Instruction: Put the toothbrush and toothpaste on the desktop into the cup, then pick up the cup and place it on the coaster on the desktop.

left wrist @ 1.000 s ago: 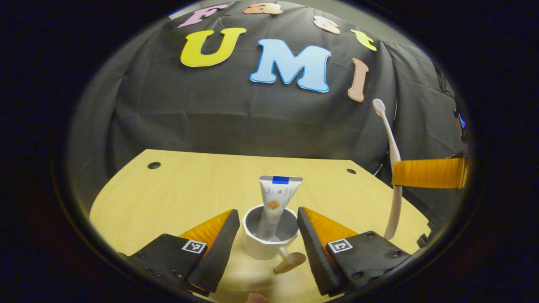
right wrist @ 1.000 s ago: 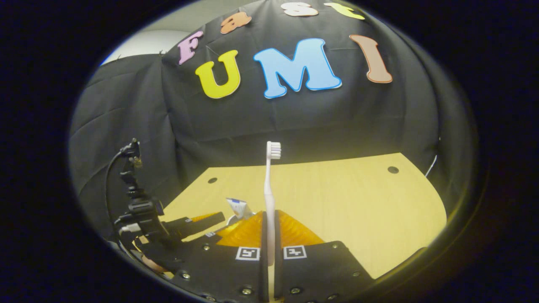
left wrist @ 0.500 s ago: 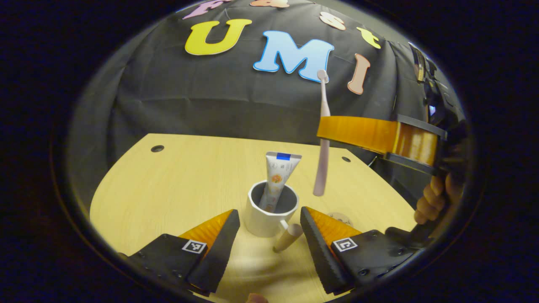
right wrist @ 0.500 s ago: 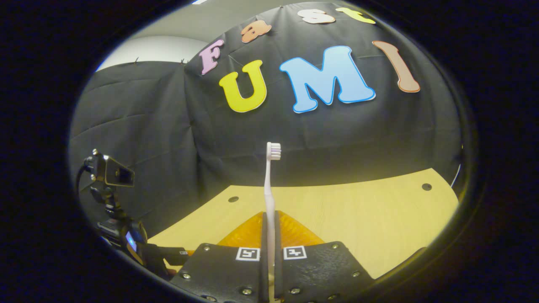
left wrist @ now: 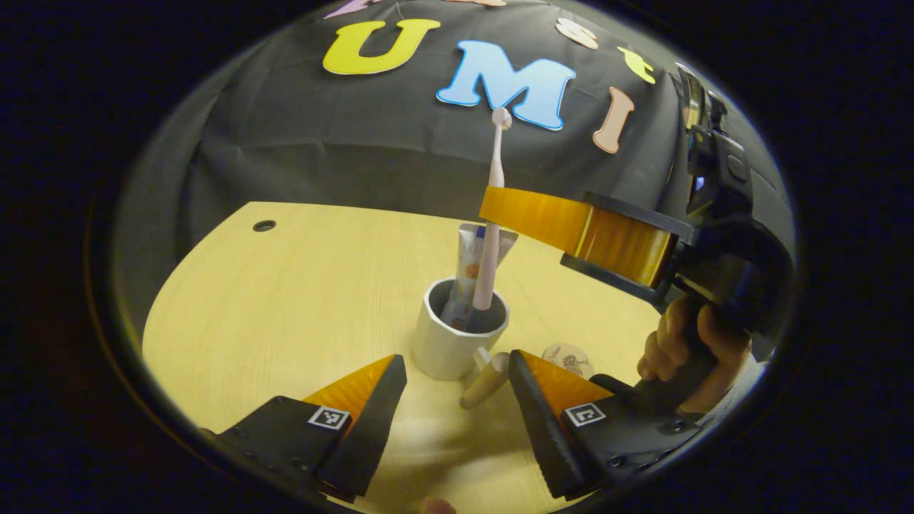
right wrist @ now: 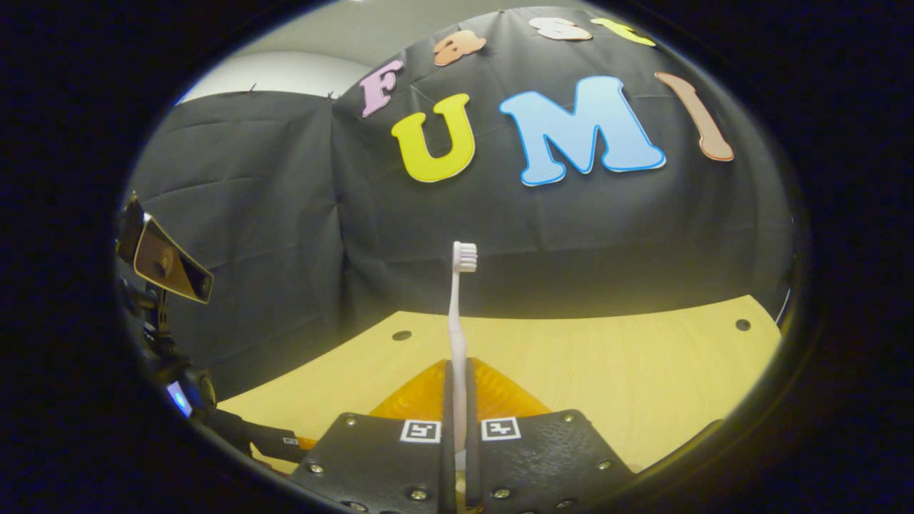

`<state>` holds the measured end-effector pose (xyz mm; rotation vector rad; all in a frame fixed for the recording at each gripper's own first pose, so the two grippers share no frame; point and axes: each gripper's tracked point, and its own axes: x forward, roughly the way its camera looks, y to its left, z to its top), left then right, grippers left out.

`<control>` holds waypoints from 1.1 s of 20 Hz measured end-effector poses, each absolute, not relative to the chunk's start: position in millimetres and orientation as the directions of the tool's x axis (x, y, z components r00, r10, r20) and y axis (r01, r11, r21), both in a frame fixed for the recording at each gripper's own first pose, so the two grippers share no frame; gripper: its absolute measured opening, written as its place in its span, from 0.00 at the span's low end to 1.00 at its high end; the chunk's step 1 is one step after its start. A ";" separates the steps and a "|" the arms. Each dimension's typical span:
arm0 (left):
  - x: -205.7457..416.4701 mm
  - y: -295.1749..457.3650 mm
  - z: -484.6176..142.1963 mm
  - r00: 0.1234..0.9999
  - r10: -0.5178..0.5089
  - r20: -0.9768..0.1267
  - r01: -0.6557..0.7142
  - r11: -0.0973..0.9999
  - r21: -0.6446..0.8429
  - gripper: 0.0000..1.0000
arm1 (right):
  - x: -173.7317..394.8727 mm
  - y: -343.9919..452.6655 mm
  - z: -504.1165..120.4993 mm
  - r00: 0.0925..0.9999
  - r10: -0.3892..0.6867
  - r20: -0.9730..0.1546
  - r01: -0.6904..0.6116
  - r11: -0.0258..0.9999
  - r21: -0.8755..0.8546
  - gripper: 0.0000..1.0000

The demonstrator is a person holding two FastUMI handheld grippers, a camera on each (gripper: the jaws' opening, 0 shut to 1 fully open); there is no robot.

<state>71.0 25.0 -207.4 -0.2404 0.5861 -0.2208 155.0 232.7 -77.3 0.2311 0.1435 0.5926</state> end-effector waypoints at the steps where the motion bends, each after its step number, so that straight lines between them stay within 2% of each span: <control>1: 71.2 23.7 -207.2 0.809 -0.277 -0.518 0.140 0.947 -0.288 0.94 | 154.5 230.8 -78.3 0.823 0.563 -0.073 -0.532 0.809 0.250 0.06; 4: 72.7 19.6 -207.7 0.807 -0.288 -0.516 0.147 0.943 -0.298 0.94 | 153.8 233.1 -85.0 0.816 0.570 -0.096 -0.534 0.807 0.253 0.12; 5: 73.0 18.7 -207.5 0.806 -0.290 -0.516 0.148 0.943 -0.299 0.94 | 152.0 234.7 -84.4 0.810 0.579 -0.095 -0.541 0.800 0.259 0.20; 6: 72.5 17.6 -207.6 0.805 -0.292 -0.517 0.148 0.942 -0.301 0.94 | 151.3 231.8 -82.2 0.815 0.572 -0.094 -0.535 0.804 0.259 0.46; 7: 72.7 17.5 -207.6 0.805 -0.293 -0.516 0.148 0.942 -0.302 0.94 | 152.4 229.1 -81.1 0.819 0.567 -0.092 -0.530 0.808 0.257 0.51; 8: 72.6 16.9 -207.6 0.805 -0.292 -0.517 0.148 0.942 -0.303 0.94 | 152.8 229.2 -82.1 0.821 0.563 -0.096 -0.525 0.811 0.258 0.70; 10: 73.1 16.5 -207.9 0.804 -0.292 -0.517 0.146 0.941 -0.305 0.93 | 154.3 226.9 -84.0 0.824 0.556 -0.106 -0.517 0.816 0.258 0.91; 16: 75.3 8.5 -205.8 0.797 -0.292 -0.528 0.143 0.941 -0.306 0.94 | 157.6 208.5 -75.4 0.841 0.530 -0.108 -0.489 0.830 0.267 0.92; 22: 82.8 -9.0 -202.5 0.773 -0.290 -0.564 0.123 0.941 -0.315 0.94 | 160.8 163.2 -59.6 0.879 0.460 -0.126 -0.426 0.876 0.225 0.93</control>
